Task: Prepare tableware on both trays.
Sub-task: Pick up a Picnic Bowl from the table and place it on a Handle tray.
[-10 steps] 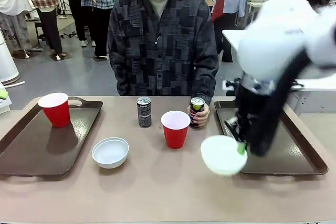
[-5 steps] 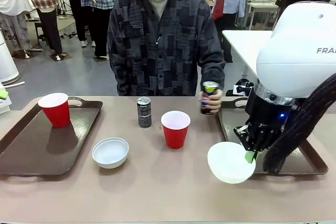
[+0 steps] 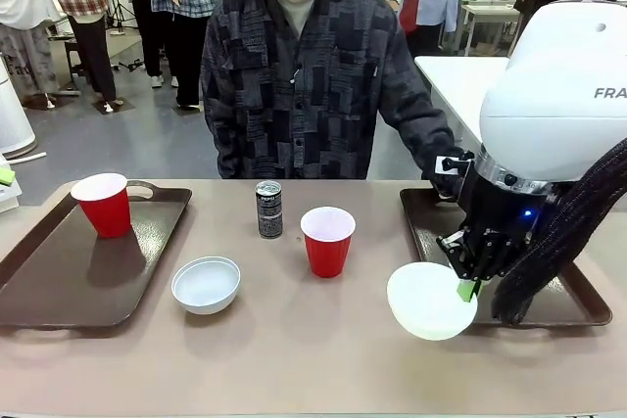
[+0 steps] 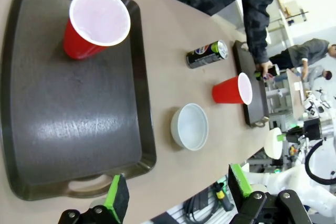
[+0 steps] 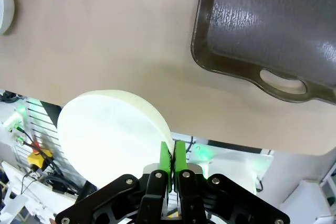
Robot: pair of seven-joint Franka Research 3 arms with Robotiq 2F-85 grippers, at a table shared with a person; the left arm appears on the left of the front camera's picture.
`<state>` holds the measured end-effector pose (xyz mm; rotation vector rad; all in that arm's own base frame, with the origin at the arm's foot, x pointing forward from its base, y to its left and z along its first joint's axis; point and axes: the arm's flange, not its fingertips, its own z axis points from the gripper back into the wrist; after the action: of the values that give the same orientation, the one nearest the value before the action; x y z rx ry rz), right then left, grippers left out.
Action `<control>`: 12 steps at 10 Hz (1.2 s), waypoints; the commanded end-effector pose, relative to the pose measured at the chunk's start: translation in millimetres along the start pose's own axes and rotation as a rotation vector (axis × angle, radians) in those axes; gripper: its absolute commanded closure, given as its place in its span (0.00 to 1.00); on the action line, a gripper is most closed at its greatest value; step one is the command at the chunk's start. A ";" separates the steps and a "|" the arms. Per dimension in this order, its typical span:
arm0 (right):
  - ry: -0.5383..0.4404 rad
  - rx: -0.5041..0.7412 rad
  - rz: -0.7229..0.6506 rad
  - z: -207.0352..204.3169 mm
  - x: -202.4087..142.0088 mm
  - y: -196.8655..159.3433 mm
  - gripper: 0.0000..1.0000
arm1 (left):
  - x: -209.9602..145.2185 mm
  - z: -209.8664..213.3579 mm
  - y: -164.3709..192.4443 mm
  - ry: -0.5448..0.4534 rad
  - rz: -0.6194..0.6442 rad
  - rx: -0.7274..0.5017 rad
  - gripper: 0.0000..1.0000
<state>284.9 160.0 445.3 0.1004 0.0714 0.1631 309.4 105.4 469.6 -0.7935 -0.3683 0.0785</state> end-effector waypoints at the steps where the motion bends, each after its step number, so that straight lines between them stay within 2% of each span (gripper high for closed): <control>1: 0.003 0.000 0.000 -0.8 0.4 -0.1 0.96 | 1.3 0.4 1.2 -0.008 -0.002 -0.018 0.00; 4: 0.004 0.015 -0.064 7.3 55.4 -41.1 0.96 | 1.3 0.4 1.2 -0.008 -0.002 -0.018 0.00; 6: -0.015 0.001 -0.149 15.4 101.1 -83.9 0.96 | 1.3 0.4 1.2 -0.008 -0.002 -0.018 0.00; 7: -0.017 -0.007 -0.163 15.4 110.7 -97.8 0.96 | 1.3 0.4 1.2 -0.008 -0.002 -0.018 0.00; 9: 0.043 -0.126 -0.209 0.4 120.4 -131.5 0.96 | 1.3 0.4 1.2 -0.008 -0.002 -0.018 0.00; 11: 0.111 -0.070 -0.232 -5.6 113.2 -138.0 0.96 | 1.3 0.4 1.2 -0.008 -0.002 -0.018 0.00; 12: 0.036 -0.090 -0.200 -3.9 119.5 -142.0 0.96 | 1.3 0.4 1.2 -0.008 -0.002 -0.018 0.00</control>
<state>422.9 37.5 411.7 -0.0028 0.1481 -0.0379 309.4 105.5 469.7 -0.7934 -0.3686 0.0787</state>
